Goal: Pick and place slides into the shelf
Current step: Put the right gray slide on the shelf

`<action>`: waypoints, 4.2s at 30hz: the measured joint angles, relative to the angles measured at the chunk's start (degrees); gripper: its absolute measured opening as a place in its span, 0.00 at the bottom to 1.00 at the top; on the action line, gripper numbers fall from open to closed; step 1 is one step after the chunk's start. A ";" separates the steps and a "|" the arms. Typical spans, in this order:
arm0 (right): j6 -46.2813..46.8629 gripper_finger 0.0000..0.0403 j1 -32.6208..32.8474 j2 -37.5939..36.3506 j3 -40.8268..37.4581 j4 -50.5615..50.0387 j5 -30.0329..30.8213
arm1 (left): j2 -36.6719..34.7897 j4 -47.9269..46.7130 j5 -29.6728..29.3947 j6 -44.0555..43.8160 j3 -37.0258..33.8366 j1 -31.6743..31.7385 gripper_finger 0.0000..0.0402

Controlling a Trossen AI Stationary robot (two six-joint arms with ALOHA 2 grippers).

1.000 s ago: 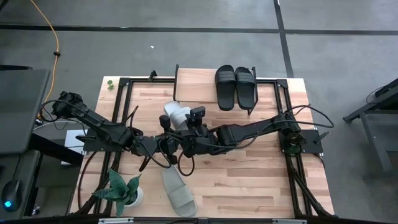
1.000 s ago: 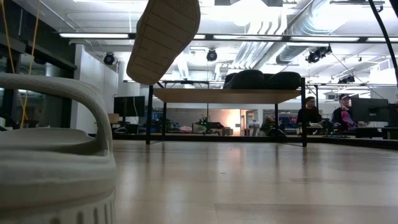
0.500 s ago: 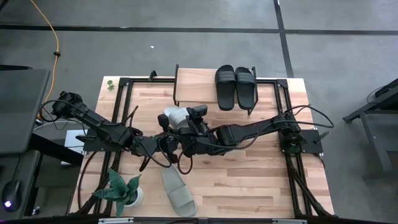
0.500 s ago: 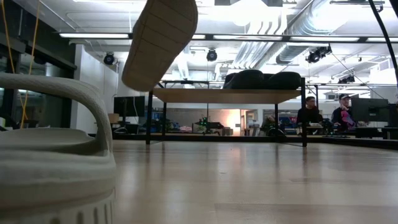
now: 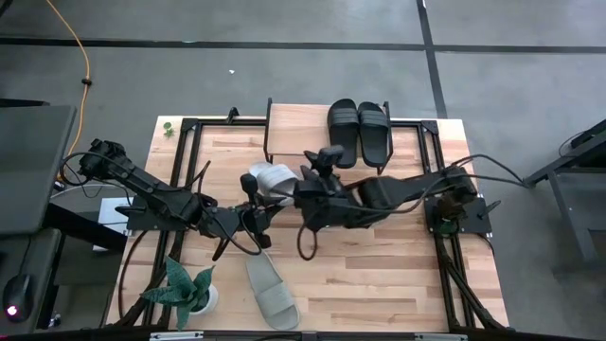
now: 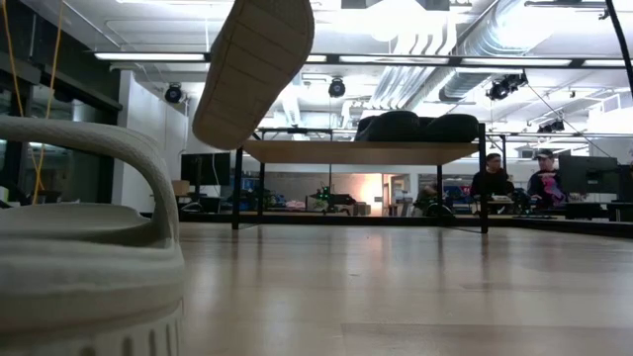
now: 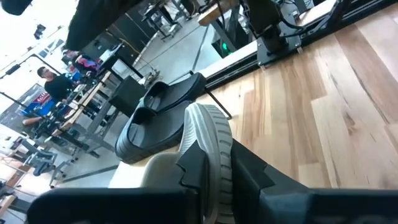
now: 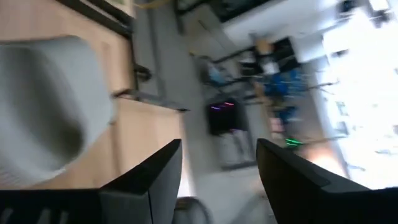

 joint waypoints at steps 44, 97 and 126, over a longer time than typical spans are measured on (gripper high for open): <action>21.27 0.49 -3.41 -3.88 -0.74 -24.46 -34.66 | 0.04 6.77 7.55 38.82 0.00 1.17 0.08; 22.93 0.49 -0.68 -3.86 -0.70 -32.37 -37.28 | 9.38 17.35 43.29 47.68 0.00 36.29 0.06; 23.14 0.49 -0.66 -3.86 -0.72 -32.19 -37.69 | 9.40 20.31 59.89 41.11 0.02 45.79 0.05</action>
